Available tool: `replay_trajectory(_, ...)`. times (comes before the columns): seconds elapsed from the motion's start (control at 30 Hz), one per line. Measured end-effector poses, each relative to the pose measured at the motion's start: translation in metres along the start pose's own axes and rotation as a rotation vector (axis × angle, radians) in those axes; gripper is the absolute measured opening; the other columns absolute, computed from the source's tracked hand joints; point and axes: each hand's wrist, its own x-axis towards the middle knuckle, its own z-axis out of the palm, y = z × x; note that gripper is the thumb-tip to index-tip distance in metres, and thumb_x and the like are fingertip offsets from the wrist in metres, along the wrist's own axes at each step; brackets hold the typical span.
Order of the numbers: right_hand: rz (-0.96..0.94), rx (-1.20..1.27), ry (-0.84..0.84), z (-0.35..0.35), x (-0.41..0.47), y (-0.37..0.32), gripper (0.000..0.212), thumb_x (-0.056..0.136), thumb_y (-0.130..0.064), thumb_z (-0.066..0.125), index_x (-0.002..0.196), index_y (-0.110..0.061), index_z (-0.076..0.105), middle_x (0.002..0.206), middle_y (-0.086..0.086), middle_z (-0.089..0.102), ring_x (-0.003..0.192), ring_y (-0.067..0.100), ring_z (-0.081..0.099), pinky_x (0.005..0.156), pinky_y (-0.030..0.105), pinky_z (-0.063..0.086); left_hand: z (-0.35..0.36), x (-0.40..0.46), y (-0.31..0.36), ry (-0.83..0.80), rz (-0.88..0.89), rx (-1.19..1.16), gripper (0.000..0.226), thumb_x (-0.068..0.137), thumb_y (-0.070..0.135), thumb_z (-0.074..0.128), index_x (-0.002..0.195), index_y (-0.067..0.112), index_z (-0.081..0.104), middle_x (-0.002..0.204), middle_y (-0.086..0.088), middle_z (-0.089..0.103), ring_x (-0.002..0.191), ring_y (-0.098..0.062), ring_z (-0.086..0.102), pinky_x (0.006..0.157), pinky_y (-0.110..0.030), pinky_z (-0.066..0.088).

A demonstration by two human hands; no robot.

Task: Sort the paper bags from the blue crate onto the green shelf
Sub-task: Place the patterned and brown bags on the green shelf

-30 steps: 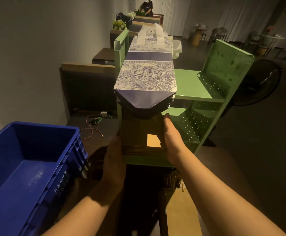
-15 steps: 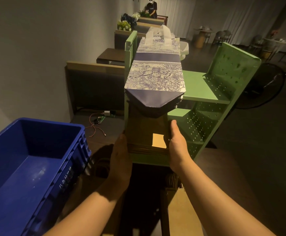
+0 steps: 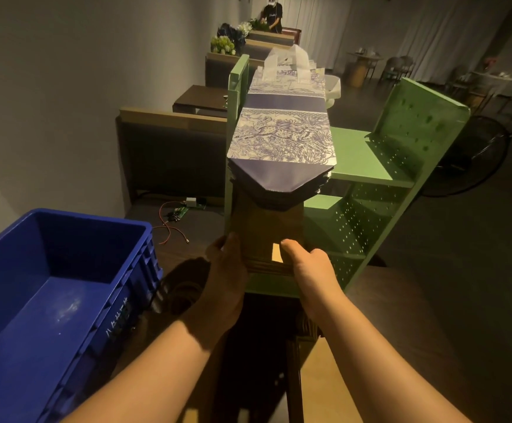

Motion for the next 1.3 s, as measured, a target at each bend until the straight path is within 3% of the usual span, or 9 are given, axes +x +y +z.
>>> replay_trajectory(0.13, -0.025, 0.006, 0.033, 0.002, 0.001, -0.004, 0.032, 0.091, -0.038, 0.067, 0.082, -0.017, 0.044, 0.088, 0.0, 0.049, 0.079, 0.011, 0.045, 0.085, 0.041, 0.042, 0.002, 0.007, 0.002, -0.003, -0.032, -0.047, 0.039, 0.107, 0.038, 0.048, 0.142, 0.022, 0.044, 0.117, -0.009, 0.072, 0.105, -0.031, 0.072, 0.089, -0.048, 0.06)
replay_trajectory(0.27, -0.03, 0.016, 0.099, 0.009, 0.0, -0.009, 0.033, 0.09, -0.038, 0.067, 0.081, -0.016, 0.045, 0.091, 0.003, 0.051, 0.078, 0.013, 0.046, 0.07, 0.035, 0.038, 0.003, 0.016, 0.003, -0.009, -0.052, -0.052, 0.044, 0.105, 0.043, 0.049, 0.143, 0.022, 0.048, 0.119, -0.008, 0.074, 0.106, -0.03, 0.073, 0.092, -0.047, 0.059)
replay_trajectory(0.4, -0.049, -0.013, 0.107, 0.009, -0.002, -0.012, 0.034, 0.09, -0.038, 0.067, 0.078, -0.016, 0.044, 0.093, 0.009, 0.054, 0.078, 0.014, 0.047, 0.076, 0.04, 0.041, 0.001, 0.021, 0.006, 0.004, -0.067, -0.051, 0.041, 0.106, 0.042, 0.049, 0.142, 0.022, 0.049, 0.119, -0.009, 0.073, 0.105, -0.03, 0.073, 0.09, -0.047, 0.06)
replay_trajectory(0.5, -0.041, -0.022, 0.092, 0.006, -0.004, -0.013, 0.03, 0.094, -0.041, 0.063, 0.102, -0.013, 0.053, 0.113, 0.008, 0.052, 0.099, 0.016, 0.048, 0.096, 0.05, 0.045, -0.002, 0.021, 0.005, 0.002, -0.05, -0.038, 0.045, 0.104, 0.045, 0.051, 0.142, 0.022, 0.048, 0.121, -0.01, 0.071, 0.106, -0.03, 0.072, 0.08, -0.043, 0.059)
replay_trajectory(0.7, -0.057, 0.091, 0.133, 0.002, -0.001, -0.003, 0.048, 0.102, -0.049, 0.04, 0.102, -0.007, 0.063, 0.103, 0.009, 0.068, 0.092, 0.022, 0.062, 0.073, 0.036, 0.044, -0.01, -0.012, 0.002, 0.033, 0.395, 0.116, 0.024, 0.108, 0.045, 0.044, 0.128, 0.043, 0.056, 0.12, 0.007, 0.068, 0.108, -0.013, 0.069, 0.087, -0.039, 0.059)
replay_trajectory(0.9, -0.171, 0.008, 0.062, -0.001, -0.012, 0.005, 0.04, 0.105, -0.048, 0.044, 0.099, -0.01, 0.056, 0.092, -0.001, 0.056, 0.087, 0.016, 0.053, 0.071, 0.029, 0.042, -0.019, -0.029, -0.009, -0.039, 0.47, 0.286, 0.03, 0.099, 0.052, 0.048, 0.117, 0.033, 0.061, 0.101, 0.011, 0.074, 0.09, -0.007, 0.073, 0.064, -0.017, 0.055)
replay_trajectory(0.97, -0.262, -0.116, 0.051, -0.006, -0.014, 0.013, 0.047, 0.104, -0.044, 0.047, 0.126, -0.004, 0.055, 0.111, 0.004, 0.061, 0.105, 0.02, 0.057, 0.085, 0.024, 0.048, -0.022, -0.03, -0.011, -0.042, 0.507, 0.309, 0.029, 0.099, 0.048, 0.049, 0.121, 0.033, 0.061, 0.099, 0.014, 0.073, 0.089, -0.004, 0.073, 0.063, -0.013, 0.054)
replay_trajectory(1.07, -0.354, -0.251, 0.062, -0.01, -0.014, 0.021, 0.072, 0.1, -0.049, 0.049, 0.156, -0.008, 0.032, 0.159, 0.009, 0.038, 0.147, 0.024, 0.033, 0.114, 0.027, 0.027, -0.025, -0.026, -0.011, 0.005, 0.538, 0.339, 0.038, 0.1, 0.043, 0.047, 0.126, 0.021, 0.064, 0.091, 0.007, 0.07, 0.08, 0.004, 0.069, 0.06, -0.009, 0.05)
replay_trajectory(1.3, -0.462, -0.308, 0.078, -0.017, -0.006, 0.022, 0.056, 0.098, -0.041, 0.058, 0.148, -0.018, 0.045, 0.129, -0.004, 0.05, 0.124, 0.011, 0.044, 0.099, 0.009, 0.028, -0.03, -0.015, -0.01, -0.024, 0.577, 0.399, 0.038, 0.094, 0.048, 0.055, 0.132, 0.046, 0.056, 0.098, 0.018, 0.075, 0.089, 0.002, 0.073, 0.07, -0.018, 0.059)
